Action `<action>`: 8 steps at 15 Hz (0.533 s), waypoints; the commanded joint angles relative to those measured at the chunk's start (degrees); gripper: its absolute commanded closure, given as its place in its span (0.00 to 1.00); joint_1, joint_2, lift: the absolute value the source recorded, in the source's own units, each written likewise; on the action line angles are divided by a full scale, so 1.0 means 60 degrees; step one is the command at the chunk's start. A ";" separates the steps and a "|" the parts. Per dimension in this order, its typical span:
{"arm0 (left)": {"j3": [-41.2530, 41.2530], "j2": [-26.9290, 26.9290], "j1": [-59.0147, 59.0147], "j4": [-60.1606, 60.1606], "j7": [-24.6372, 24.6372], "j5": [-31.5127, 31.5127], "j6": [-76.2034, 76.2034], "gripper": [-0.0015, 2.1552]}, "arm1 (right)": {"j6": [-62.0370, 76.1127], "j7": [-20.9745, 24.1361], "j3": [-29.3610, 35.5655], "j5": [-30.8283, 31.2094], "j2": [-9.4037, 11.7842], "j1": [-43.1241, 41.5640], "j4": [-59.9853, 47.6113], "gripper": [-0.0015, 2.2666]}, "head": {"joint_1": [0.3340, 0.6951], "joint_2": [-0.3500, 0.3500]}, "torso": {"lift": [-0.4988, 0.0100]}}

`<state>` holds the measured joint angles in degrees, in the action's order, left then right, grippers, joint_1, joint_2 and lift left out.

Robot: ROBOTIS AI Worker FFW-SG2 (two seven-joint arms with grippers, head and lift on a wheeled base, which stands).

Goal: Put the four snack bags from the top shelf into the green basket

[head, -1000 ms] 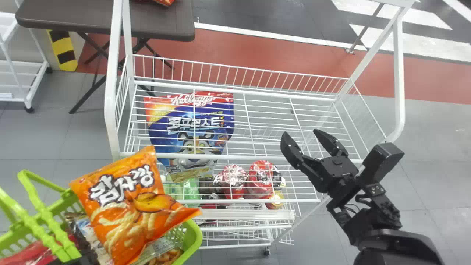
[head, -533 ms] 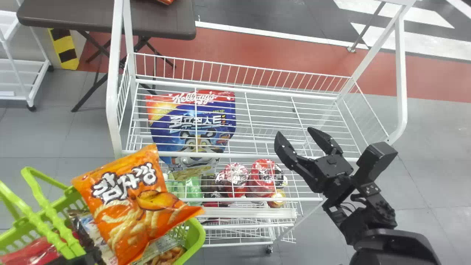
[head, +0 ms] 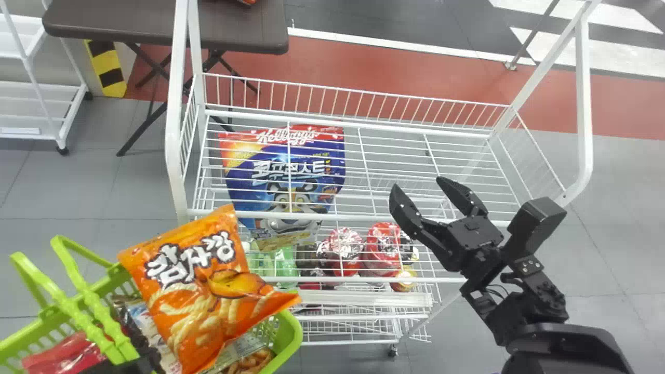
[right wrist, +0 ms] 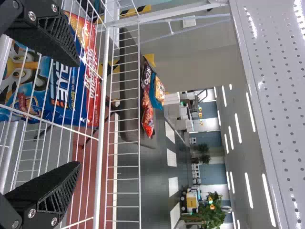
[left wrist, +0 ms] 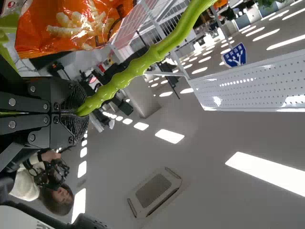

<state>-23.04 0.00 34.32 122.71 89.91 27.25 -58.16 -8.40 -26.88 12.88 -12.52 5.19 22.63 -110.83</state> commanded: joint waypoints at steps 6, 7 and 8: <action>0.0017 -0.0025 0.0213 0.0158 0.0109 0.0028 0.0031 1.00 | 0.0205 0.0013 -0.0081 -0.0023 -0.0015 0.0197 -0.0132 0.04 | 1.00 0.19 | 0.97; 0.0002 -0.0025 0.0242 0.0173 0.0109 0.0043 0.0060 1.00 | 0.0205 0.0013 -0.0081 -0.0008 -0.0015 0.0227 -0.0176 0.04 | 1.00 0.19 | 0.97; 0.0017 -0.0025 0.0286 0.0217 0.0109 0.0057 0.0090 1.00 | 0.0205 0.0013 -0.0096 -0.0008 -0.0015 0.0256 -0.0205 0.04 | 1.00 0.19 | 0.97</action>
<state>-22.95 0.00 35.70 123.73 89.91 27.48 -57.84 -7.21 -26.81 12.36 -12.63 5.10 23.94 -111.80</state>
